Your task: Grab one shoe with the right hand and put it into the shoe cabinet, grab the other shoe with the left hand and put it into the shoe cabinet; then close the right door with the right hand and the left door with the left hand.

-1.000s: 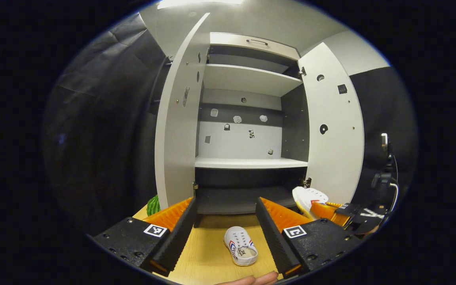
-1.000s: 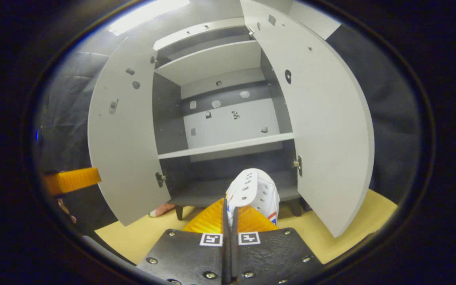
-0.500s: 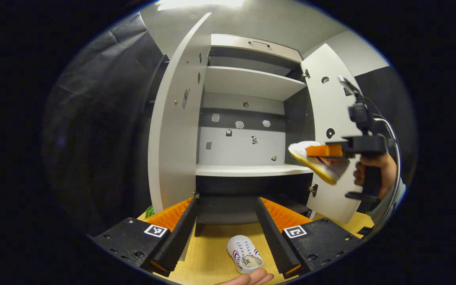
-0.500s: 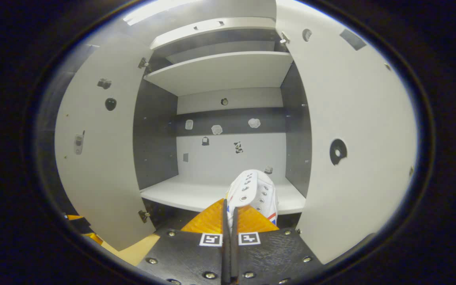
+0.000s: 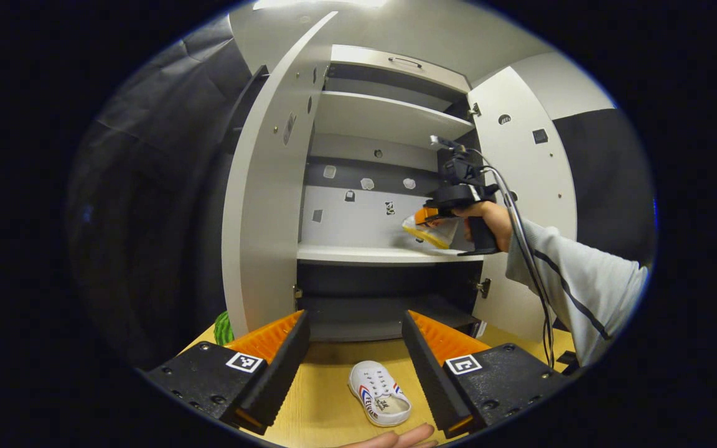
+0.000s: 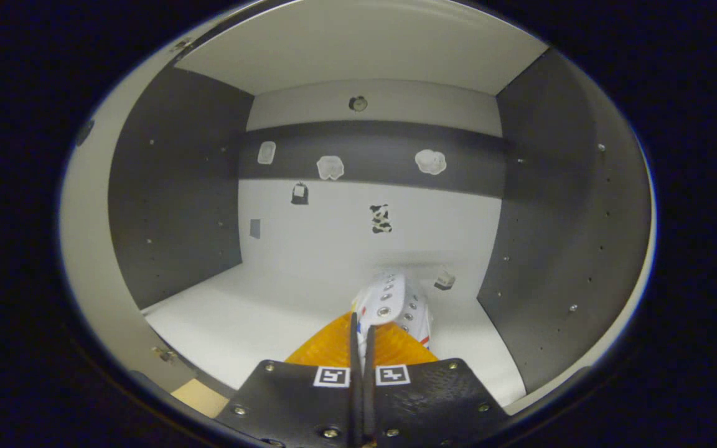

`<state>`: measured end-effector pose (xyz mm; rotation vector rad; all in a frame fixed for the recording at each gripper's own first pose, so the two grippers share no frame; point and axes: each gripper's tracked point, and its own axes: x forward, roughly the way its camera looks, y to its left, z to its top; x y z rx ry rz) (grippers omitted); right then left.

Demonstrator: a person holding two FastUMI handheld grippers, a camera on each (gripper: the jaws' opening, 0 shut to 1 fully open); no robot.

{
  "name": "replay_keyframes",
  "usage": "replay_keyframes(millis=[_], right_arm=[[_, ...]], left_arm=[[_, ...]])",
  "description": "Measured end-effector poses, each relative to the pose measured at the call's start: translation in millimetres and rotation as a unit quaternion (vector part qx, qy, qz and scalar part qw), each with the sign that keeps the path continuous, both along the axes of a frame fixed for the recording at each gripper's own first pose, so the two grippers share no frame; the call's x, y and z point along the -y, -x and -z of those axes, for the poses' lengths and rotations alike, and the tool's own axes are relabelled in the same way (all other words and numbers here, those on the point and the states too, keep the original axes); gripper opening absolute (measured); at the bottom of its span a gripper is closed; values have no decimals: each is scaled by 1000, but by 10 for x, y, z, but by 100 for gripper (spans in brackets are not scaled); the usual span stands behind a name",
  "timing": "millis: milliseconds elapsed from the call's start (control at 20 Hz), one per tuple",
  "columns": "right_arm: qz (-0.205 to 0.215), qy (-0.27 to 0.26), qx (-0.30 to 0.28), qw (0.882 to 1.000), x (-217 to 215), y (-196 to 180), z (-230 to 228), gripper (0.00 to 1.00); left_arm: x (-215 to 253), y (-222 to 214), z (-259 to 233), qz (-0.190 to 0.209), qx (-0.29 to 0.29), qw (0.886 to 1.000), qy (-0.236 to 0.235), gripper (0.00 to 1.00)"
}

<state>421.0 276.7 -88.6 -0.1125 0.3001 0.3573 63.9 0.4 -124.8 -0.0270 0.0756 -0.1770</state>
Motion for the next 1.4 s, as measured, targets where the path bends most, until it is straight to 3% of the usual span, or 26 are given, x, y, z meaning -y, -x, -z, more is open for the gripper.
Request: replay_keyframes(millis=[250, 500, 550, 700, 850, 900, 1050, 1400], right_arm=[[27, 32, -13, 999, 8, -251, 184, 1], [53, 11, -25, 998, 29, -264, 215, 8], [55, 5, -13, 998, 51, -182, 100, 23], [51, -14, -9, 999, -8, 113, -35, 91], [36, -9, 11, 999, -67, 619, -216, 92], [25, -6, 24, 999, -93, 825, -303, 99], [15, -17, 58, 998, -26, 1523, -562, 99], [13, -71, 114, 991, 537, 3141, -926, 98]], left_arm=[[-254, -8, 152, -37, -22, 999, -15, 94], [-319, -3, 249, -55, -36, 998, -27, 90], [-294, 13, 243, -50, -34, 998, -20, 90], [-247, 76, 300, -48, -42, 998, -19, 92], [-261, 108, 314, -55, -45, 997, -31, 91], [-253, 120, 322, -55, -45, 997, -31, 92], [-208, 146, 404, -48, -56, 997, -28, 92], [-3, 207, 897, -22, -135, 990, 14, 94]])
